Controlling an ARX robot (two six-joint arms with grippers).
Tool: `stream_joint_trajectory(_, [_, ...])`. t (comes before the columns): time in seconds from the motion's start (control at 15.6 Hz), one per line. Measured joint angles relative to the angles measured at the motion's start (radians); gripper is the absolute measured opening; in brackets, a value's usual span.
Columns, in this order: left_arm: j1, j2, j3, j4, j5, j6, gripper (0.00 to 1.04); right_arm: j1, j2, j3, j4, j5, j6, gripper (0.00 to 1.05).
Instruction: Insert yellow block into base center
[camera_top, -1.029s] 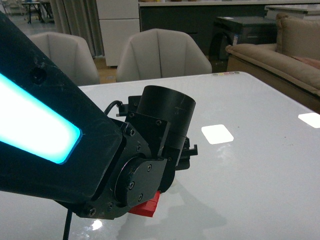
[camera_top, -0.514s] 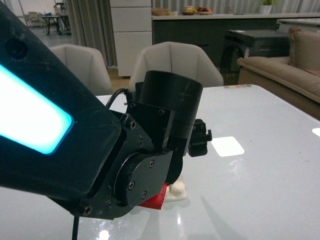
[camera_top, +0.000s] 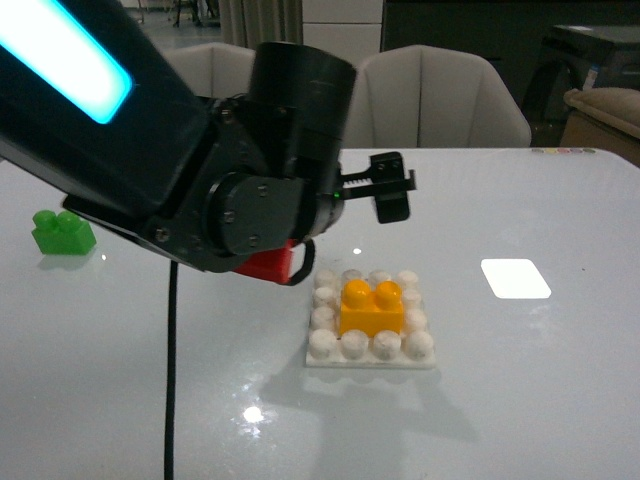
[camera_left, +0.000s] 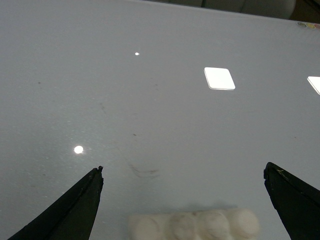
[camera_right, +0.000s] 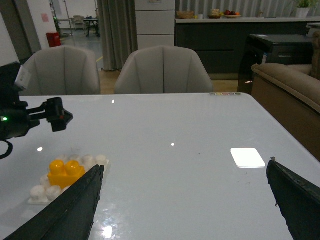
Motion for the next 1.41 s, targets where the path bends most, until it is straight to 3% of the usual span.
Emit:
stream_joint_trajectory(0.06, [0.04,-0.011,-0.03,0.031,0.024,0.01,0.98,0.0,0.0,0.0,0.0,0.0,0.0,0.98])
stream_joint_trajectory(0.13, [0.076,-0.011,-0.105,0.254,-0.034,0.075,0.91,0.0,0.0,0.0,0.0,0.0,0.0,0.98])
stream_joint_trajectory(0.19, [0.129,-0.058,-0.236,0.434,-0.063,0.168,0.8,0.0,0.0,0.0,-0.001,0.0,0.0,0.98])
stream_joint_trajectory(0.32, [0.24,-0.245,-0.506,0.64,0.011,0.284,0.6,0.0,0.0,0.0,0.0,0.0,0.0,0.98])
stream_joint_trajectory(0.39, [0.319,-0.435,-0.661,0.684,0.052,0.315,0.45,0.0,0.0,0.0,0.0,0.0,0.0,0.98])
stream_joint_trajectory(0.58, [0.347,-0.658,-0.956,0.684,0.138,0.341,0.06,0.0,0.0,0.0,0.0,0.0,0.0,0.98])
stream_joint_trajectory(0.64, [0.372,-0.718,-1.018,0.674,0.148,0.344,0.02,0.0,0.0,0.0,0.0,0.0,0.0,0.98])
stream_joint_trajectory(1.03, [0.435,-1.044,-1.2,0.563,0.206,0.344,0.02,0.0,0.0,0.0,0.0,0.0,0.0,0.98])
stream_joint_trajectory(1.09, [0.497,-1.117,-1.225,0.517,0.264,0.345,0.02,0.0,0.0,0.0,0.0,0.0,0.0,0.98])
stream_joint_trajectory(1.41, [0.5,-1.424,-1.297,0.282,0.274,0.345,0.02,0.0,0.0,0.0,0.0,0.0,0.0,0.98])
